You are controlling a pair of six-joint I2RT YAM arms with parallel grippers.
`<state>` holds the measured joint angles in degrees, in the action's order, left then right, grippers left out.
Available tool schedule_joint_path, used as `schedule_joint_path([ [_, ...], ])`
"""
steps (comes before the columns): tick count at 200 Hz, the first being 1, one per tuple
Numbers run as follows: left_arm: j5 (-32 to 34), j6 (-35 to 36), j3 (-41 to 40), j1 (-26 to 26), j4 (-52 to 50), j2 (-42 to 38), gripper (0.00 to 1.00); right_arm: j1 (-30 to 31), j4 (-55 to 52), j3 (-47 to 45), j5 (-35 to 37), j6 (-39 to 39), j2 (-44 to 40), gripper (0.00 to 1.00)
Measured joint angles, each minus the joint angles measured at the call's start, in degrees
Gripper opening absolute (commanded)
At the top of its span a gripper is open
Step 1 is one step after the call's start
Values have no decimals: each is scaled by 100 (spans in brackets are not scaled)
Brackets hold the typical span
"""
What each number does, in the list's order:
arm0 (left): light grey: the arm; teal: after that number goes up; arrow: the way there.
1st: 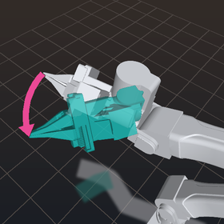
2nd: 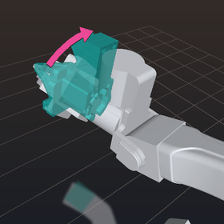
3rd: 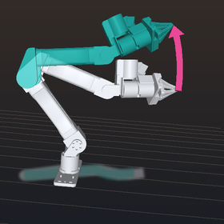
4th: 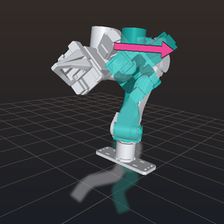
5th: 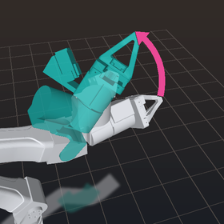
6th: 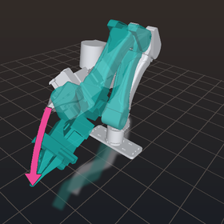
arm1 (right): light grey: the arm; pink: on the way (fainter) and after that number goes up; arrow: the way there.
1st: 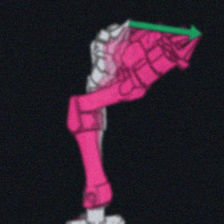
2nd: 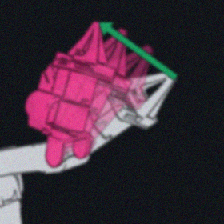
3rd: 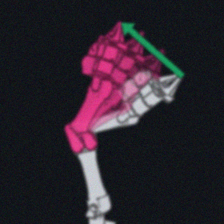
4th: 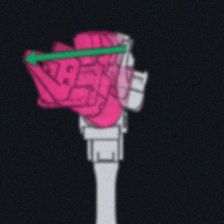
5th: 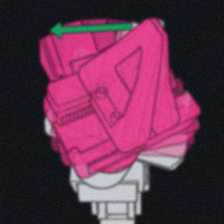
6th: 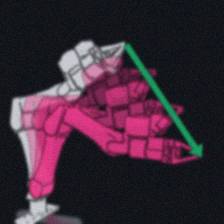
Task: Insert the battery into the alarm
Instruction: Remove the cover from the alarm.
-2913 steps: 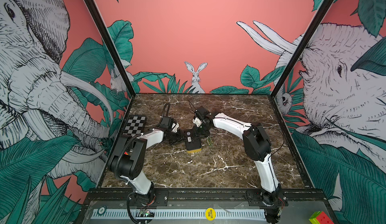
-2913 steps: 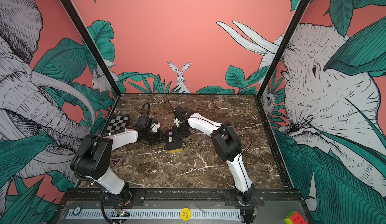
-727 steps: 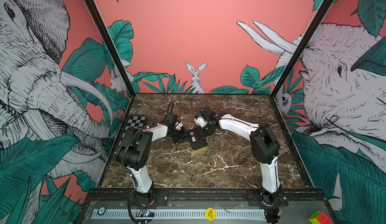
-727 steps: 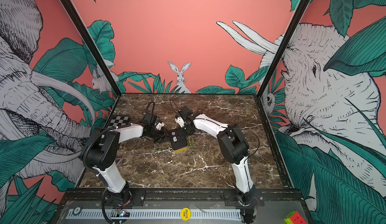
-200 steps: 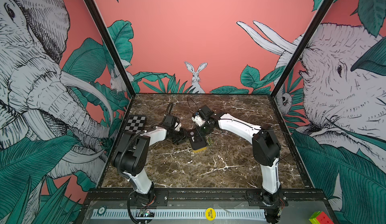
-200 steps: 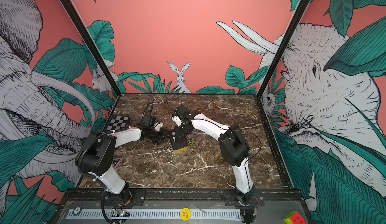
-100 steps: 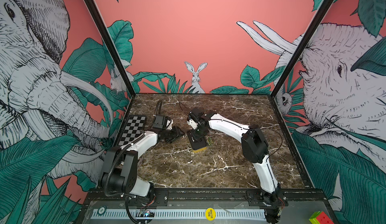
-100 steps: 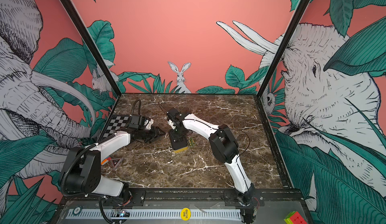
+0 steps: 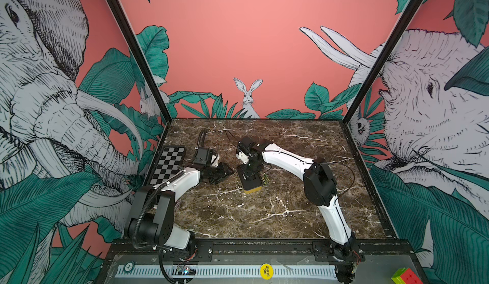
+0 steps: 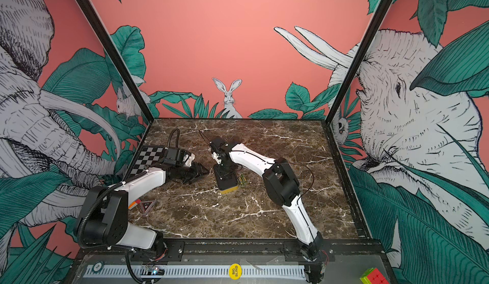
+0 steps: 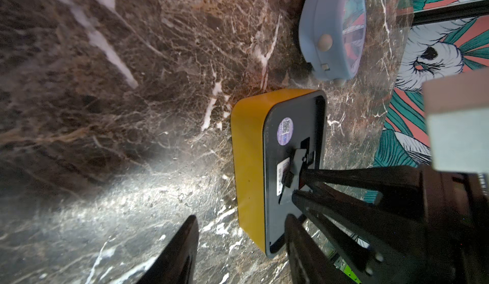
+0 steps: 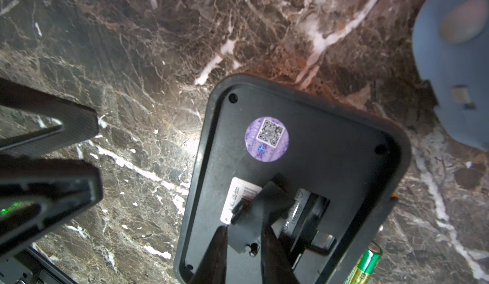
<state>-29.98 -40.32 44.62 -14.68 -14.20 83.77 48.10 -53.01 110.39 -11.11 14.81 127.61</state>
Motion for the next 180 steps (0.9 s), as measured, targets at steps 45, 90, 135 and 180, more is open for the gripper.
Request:
schedule_joint_path([
  [45, -15, -2, -52, 0, 0, 9, 54, 48, -52, 236, 4, -2, 175, 24],
  [90, -20, -2, -52, 0, 0, 44, 54, 57, -170, 444, 28, -2, 330, 19],
  [135, -20, -2, -52, 0, 0, 85, 54, 57, -223, 444, 103, 0, 330, 13],
  [180, -20, -4, -96, 0, 31, 87, 54, 66, -262, 433, 136, 0, 330, 6],
])
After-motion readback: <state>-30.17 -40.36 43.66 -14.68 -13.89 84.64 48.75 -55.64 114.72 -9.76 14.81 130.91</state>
